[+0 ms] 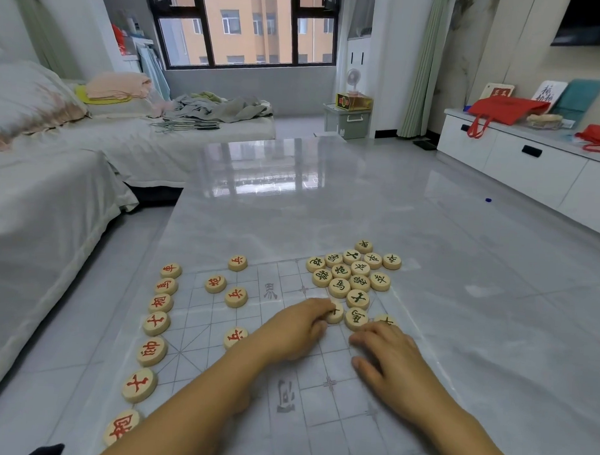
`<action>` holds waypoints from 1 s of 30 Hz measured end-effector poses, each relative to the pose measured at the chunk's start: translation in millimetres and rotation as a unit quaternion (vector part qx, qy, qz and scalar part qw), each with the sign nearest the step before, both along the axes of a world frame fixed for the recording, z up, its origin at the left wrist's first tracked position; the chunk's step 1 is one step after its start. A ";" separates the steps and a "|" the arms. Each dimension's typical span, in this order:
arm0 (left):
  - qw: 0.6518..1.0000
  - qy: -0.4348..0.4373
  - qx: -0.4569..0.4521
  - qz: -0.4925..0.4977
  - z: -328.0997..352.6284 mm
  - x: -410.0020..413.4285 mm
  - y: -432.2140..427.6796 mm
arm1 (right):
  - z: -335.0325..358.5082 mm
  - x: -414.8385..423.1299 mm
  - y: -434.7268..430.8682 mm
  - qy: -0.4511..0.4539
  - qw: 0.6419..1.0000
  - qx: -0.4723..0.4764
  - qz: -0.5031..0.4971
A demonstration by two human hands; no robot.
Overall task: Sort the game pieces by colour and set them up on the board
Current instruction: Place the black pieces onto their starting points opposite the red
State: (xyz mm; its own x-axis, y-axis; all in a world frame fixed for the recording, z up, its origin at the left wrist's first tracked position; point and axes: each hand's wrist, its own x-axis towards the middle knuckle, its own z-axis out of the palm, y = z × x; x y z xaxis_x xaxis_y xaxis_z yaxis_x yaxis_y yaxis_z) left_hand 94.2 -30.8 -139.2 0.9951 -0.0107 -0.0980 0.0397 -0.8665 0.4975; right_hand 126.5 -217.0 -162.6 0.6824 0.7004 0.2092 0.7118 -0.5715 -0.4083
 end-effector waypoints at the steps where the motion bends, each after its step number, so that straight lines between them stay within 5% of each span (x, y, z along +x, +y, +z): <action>1: 1.000 0.002 -0.008 0.006 0.3 -0.3 2.1 | 0.6 2.1 -2.2 0.006 1.000 -0.006 0.001; 9: 0.999 -0.002 0.053 0.010 4.0 -0.8 0.2 | 14.2 23.4 -24.0 0.010 0.992 0.055 -0.116; 19: 0.994 0.001 0.109 -0.028 3.8 -14.5 -5.0 | 7.5 26.1 -23.9 -0.002 0.995 -0.054 -0.089; 30: 0.999 0.012 0.026 0.015 5.2 -27.4 -2.4 | 6.0 19.0 -19.8 0.019 0.996 -0.010 -0.083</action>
State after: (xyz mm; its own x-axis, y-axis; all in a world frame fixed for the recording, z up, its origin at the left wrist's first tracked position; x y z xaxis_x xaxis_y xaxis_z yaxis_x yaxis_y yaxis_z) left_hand 66.8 -33.2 -134.0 0.9923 0.0250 -0.1216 0.0777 -0.8891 0.4511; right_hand 145.5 -236.9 -156.6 0.7961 0.5814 0.1677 0.5911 -0.6880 -0.4210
